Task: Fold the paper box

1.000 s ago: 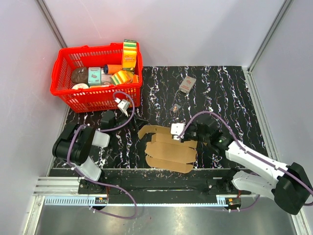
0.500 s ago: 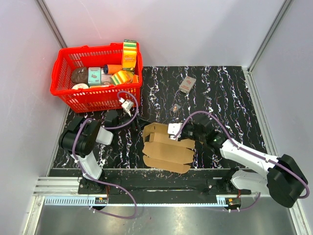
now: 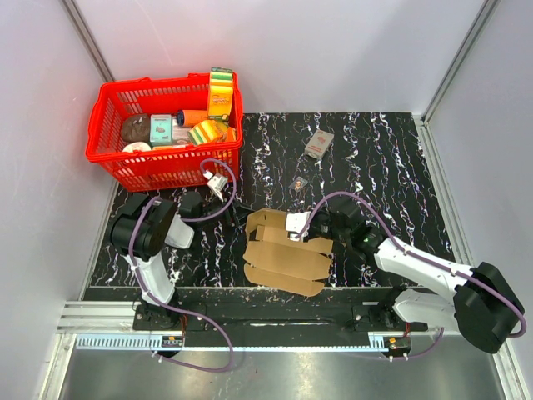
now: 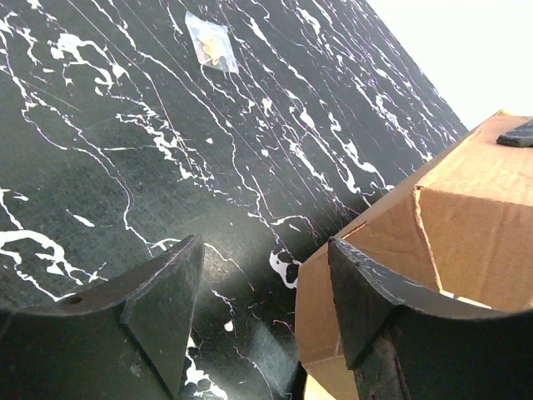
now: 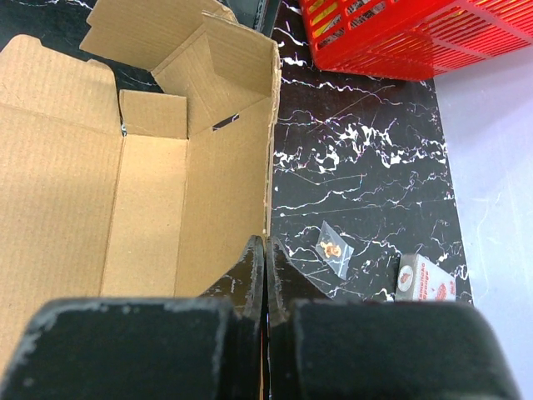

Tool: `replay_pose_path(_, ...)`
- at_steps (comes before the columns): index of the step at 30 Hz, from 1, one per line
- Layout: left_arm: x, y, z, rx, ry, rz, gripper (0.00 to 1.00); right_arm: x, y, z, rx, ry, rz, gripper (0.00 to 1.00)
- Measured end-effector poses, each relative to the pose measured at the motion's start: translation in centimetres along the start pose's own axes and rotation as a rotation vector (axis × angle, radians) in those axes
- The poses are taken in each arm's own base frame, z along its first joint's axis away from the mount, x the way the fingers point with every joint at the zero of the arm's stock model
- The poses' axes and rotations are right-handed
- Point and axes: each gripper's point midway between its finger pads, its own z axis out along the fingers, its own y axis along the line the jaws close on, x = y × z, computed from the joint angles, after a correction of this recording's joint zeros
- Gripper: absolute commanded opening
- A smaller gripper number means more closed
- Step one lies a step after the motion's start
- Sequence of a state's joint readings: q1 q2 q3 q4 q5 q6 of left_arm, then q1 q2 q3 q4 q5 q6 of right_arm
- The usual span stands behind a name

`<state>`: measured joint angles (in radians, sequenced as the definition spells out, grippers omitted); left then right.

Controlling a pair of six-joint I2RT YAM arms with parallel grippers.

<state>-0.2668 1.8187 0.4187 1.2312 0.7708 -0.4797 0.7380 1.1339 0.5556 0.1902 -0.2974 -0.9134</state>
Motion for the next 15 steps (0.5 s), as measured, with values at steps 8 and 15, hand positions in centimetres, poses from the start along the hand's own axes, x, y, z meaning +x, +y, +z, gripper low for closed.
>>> replay_pose_path(8, 0.4, -0.24, 0.05, 0.016, 0.008, -0.017, 0.64, 0.19, 0.25, 0.06, -0.01, 0.005, -0.003, 0.0)
replay_pose_path(15, 1.05, -0.32, 0.09, 0.021, 0.021, -0.032, 0.63, 0.5, 0.83, 0.0, -0.033, 0.016, 0.005, 0.0)
